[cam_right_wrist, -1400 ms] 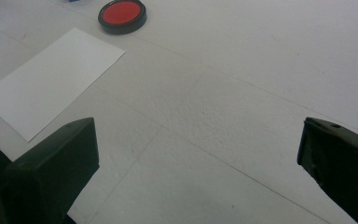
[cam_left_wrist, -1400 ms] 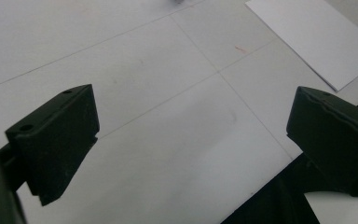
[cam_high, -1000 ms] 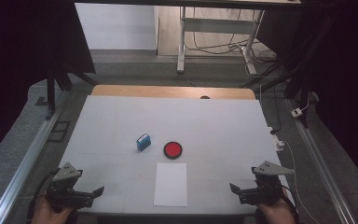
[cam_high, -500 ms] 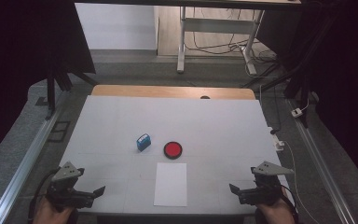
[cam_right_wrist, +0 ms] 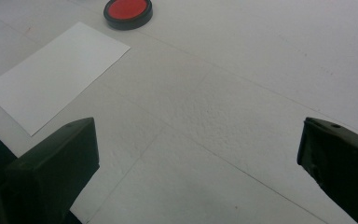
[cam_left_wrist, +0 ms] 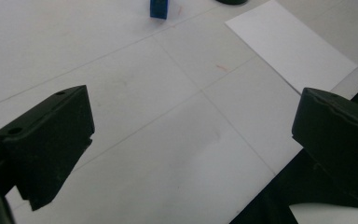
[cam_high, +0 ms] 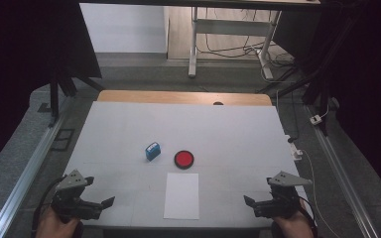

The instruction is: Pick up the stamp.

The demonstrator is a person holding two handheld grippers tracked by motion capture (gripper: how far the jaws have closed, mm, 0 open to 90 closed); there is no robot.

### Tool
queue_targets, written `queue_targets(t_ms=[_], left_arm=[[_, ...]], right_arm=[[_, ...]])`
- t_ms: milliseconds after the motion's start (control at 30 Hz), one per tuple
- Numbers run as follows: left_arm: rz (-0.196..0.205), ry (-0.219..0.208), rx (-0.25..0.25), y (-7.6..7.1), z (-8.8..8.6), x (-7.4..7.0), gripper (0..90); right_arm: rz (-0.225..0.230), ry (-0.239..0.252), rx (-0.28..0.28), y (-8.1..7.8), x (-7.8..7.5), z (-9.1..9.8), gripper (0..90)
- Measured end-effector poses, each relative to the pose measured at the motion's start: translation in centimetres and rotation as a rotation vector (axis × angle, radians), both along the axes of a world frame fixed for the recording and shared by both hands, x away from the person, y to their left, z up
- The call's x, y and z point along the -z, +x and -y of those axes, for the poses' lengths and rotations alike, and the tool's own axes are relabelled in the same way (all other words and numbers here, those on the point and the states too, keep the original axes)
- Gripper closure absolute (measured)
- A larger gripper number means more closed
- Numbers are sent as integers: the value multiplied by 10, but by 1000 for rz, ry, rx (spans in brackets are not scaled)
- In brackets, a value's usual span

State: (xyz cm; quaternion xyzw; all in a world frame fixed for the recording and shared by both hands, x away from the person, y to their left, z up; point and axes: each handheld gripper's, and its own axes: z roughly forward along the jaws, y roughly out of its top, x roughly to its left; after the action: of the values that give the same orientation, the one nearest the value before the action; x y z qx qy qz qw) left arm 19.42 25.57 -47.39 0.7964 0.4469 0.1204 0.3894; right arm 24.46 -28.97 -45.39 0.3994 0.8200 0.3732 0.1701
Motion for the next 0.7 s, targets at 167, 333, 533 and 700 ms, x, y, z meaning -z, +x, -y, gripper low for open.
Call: queue_targets(t_ms=[167,333,533,700], left_arm=[[-2,-7,16,3,3,0,0],[-8,5,33,8,7,0,0],[20,27,75,17,12,1,0],[21,15,85,25,13,3,0]], right_arm=[[0,-2,-2,0,0,0,0],[-1,-2,-5,0,0,0,0],[-1,-5,-6,0,0,-1,0],[0,-9,-11,0,0,-1,0]])
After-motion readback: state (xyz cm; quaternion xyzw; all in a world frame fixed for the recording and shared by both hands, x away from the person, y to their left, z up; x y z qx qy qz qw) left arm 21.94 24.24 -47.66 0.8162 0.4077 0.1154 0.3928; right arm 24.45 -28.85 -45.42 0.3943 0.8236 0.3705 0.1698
